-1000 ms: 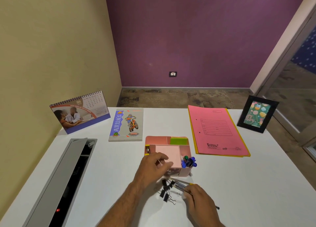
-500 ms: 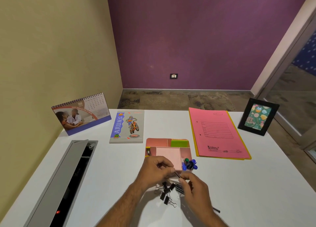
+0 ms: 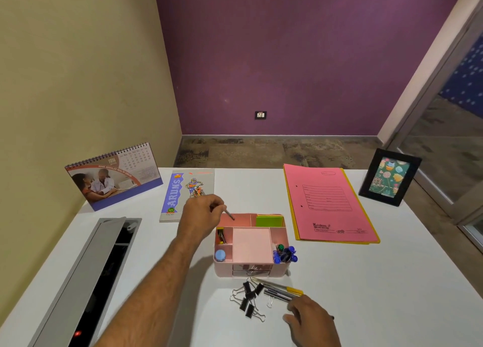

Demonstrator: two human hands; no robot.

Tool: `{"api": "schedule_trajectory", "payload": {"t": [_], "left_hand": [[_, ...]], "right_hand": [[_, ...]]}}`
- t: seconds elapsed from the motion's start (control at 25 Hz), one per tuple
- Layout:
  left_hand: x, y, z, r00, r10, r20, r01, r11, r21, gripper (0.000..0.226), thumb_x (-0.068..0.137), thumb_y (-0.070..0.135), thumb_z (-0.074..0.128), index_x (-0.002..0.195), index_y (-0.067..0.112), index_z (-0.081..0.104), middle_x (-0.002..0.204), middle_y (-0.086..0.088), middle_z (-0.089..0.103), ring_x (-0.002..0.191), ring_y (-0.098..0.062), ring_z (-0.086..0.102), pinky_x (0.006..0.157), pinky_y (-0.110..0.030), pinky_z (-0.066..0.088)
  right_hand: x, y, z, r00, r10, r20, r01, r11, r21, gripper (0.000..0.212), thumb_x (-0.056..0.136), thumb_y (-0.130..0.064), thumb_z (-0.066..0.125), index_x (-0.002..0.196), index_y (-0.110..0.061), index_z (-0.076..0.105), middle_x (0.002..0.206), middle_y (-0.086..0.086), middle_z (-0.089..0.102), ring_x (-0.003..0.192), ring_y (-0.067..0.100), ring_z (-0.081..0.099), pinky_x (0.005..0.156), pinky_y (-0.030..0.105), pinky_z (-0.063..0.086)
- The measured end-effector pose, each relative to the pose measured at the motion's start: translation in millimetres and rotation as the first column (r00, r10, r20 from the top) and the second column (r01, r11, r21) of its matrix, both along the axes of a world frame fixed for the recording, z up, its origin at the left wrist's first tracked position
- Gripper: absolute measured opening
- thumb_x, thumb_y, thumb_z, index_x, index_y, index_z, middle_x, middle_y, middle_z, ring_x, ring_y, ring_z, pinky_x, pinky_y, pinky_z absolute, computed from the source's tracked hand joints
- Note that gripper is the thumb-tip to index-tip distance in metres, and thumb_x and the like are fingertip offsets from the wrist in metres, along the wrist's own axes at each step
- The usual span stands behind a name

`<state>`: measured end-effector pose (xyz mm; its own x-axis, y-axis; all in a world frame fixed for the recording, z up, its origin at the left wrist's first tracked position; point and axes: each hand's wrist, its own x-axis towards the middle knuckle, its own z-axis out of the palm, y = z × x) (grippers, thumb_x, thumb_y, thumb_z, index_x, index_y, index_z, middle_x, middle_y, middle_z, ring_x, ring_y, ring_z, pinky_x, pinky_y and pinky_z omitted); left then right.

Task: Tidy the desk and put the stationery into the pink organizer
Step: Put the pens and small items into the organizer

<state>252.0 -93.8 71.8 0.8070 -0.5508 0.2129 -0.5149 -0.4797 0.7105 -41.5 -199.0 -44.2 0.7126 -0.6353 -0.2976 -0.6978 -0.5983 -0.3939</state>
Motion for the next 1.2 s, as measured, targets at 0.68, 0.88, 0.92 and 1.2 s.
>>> {"api": "schedule_trajectory", "payload": {"t": [0.68, 0.88, 0.92, 1.2], "left_hand": [[-13.1, -18.8, -39.0, 0.979, -0.093, 0.179, -0.016, 0.848, 0.53, 0.016, 0.093, 0.026, 0.062, 0.103, 0.021, 0.073, 0.1, -0.005, 0.07, 0.093, -0.021, 0.063, 0.078, -0.032, 0.054], [-10.6, -16.5, -45.5, 0.975, -0.103, 0.199, -0.026, 0.83, 0.557, 0.018, 0.094, 0.027, 0.061, 0.104, 0.019, 0.073, 0.102, -0.005, 0.068, 0.096, -0.022, 0.062, 0.084, -0.035, 0.056], [-11.0, -14.8, -46.4, 0.973, -0.108, 0.202, -0.024, 0.83, 0.558, 0.021, 0.095, 0.028, 0.058, 0.108, 0.019, 0.072, 0.106, -0.005, 0.067, 0.099, -0.022, 0.061, 0.085, -0.035, 0.054], [-45.9, -10.0, -27.9, 0.922, -0.243, -0.302, 0.207, 0.967, -0.146, 0.016, 0.091, 0.028, 0.069, 0.101, 0.018, 0.075, 0.096, 0.0, 0.071, 0.08, -0.005, 0.063, 0.067, -0.016, 0.052]], "right_hand": [[3.8, -9.9, -30.0, 0.997, 0.03, 0.073, -0.017, 0.985, -0.173, 0.012, 0.087, -0.036, 0.061, 0.094, -0.03, 0.07, 0.097, -0.004, 0.055, 0.087, 0.016, 0.063, 0.063, 0.031, 0.049], [-4.5, -9.7, -43.6, 0.997, 0.018, 0.08, 0.0, 0.974, -0.226, 0.016, 0.069, -0.038, 0.078, 0.077, -0.038, 0.063, 0.081, -0.012, 0.054, 0.062, 0.006, 0.057, 0.039, 0.021, 0.039], [-5.4, -8.4, -41.7, 0.992, 0.019, 0.122, 0.01, 0.973, -0.233, 0.017, 0.069, -0.037, 0.077, 0.078, -0.039, 0.062, 0.081, -0.013, 0.054, 0.061, 0.004, 0.056, 0.039, 0.019, 0.039], [21.4, 1.0, 19.8, 0.837, -0.015, 0.547, 0.064, 0.995, -0.071, 0.019, 0.091, -0.019, 0.058, 0.099, -0.034, 0.067, 0.094, -0.029, 0.053, 0.085, -0.009, 0.056, 0.068, 0.005, 0.042]]}}
